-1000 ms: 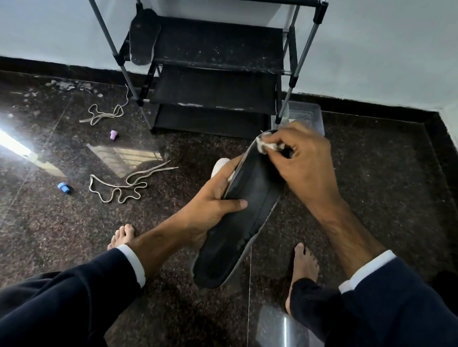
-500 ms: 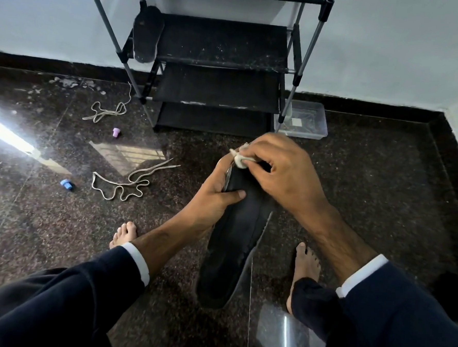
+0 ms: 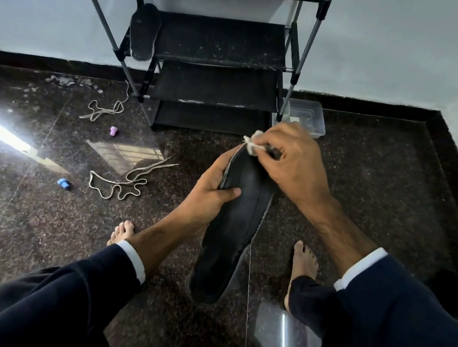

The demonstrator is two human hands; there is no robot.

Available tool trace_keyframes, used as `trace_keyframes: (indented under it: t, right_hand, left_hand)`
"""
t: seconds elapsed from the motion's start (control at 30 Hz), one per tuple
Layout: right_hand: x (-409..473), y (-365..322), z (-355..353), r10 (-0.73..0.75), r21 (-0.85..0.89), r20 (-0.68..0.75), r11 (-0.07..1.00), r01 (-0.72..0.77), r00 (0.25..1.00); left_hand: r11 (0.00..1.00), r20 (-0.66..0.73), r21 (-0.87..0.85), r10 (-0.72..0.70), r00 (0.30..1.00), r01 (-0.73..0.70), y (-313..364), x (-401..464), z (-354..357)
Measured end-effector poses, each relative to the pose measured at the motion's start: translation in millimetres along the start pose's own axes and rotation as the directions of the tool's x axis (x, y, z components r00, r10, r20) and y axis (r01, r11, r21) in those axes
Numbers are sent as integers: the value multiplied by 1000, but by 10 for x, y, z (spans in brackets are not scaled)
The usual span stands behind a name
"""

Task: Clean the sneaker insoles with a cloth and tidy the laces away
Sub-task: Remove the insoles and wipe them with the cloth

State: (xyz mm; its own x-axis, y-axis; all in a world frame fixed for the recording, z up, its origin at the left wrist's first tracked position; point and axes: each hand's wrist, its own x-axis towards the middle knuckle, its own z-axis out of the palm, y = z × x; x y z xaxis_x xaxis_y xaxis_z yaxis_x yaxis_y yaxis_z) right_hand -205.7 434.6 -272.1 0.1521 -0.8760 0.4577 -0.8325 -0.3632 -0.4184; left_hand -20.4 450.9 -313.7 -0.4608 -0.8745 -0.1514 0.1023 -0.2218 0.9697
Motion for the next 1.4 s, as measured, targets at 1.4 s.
trace_keyframes:
  t: [1.4]
  right_hand:
    - [-11,45,-58,-31,-36,146,999,36,989]
  left_hand:
    - [995,-26,-72,62,998,-64,96,36,-67]
